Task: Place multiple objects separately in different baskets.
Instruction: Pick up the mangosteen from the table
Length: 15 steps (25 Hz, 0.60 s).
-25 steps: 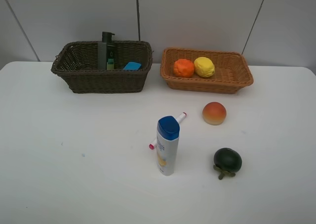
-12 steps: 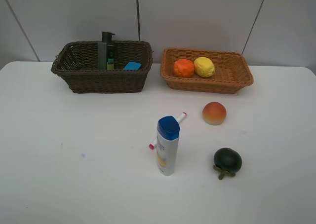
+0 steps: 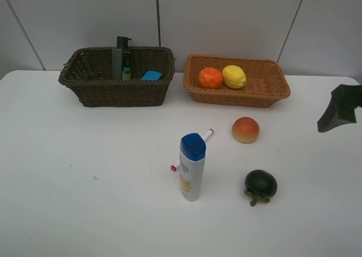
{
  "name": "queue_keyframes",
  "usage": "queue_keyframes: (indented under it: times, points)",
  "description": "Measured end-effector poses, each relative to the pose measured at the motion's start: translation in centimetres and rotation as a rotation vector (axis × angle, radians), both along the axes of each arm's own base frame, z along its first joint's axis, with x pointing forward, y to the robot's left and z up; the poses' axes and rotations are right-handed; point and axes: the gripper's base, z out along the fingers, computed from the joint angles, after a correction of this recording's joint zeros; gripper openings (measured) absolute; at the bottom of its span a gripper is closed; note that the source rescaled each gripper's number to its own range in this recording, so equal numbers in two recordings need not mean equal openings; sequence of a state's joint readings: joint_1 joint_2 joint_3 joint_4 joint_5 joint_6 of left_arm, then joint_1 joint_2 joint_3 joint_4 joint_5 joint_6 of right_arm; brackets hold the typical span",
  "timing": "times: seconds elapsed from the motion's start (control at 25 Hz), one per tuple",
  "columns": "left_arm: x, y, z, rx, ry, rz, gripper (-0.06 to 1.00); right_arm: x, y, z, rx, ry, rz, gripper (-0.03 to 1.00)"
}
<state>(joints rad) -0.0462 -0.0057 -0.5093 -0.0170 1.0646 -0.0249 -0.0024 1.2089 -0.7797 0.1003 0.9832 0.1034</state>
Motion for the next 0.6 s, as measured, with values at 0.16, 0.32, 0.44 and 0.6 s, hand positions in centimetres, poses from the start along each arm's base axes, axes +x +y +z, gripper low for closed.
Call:
queue_keyframes:
  times: [0.16,0.32,0.44,0.6]
  points:
    - [0.0,0.0,0.0,0.0,0.001,0.0,1.0,1.3,2.1,-2.6,0.037,0.126,0.081,1.0]
    - [0.0,0.0,0.0,0.0,0.001,0.0,1.0,1.9,5.1,-5.2,0.029,0.227,0.197,1.0]
    - [0.0,0.0,0.0,0.0,0.001,0.0,1.0,2.2,7.1,-6.9,0.013,0.26,0.265,1.0]
    - [0.0,0.0,0.0,0.0,0.001,0.0,1.0,2.6,9.0,-8.8,0.001,0.265,0.311,1.0]
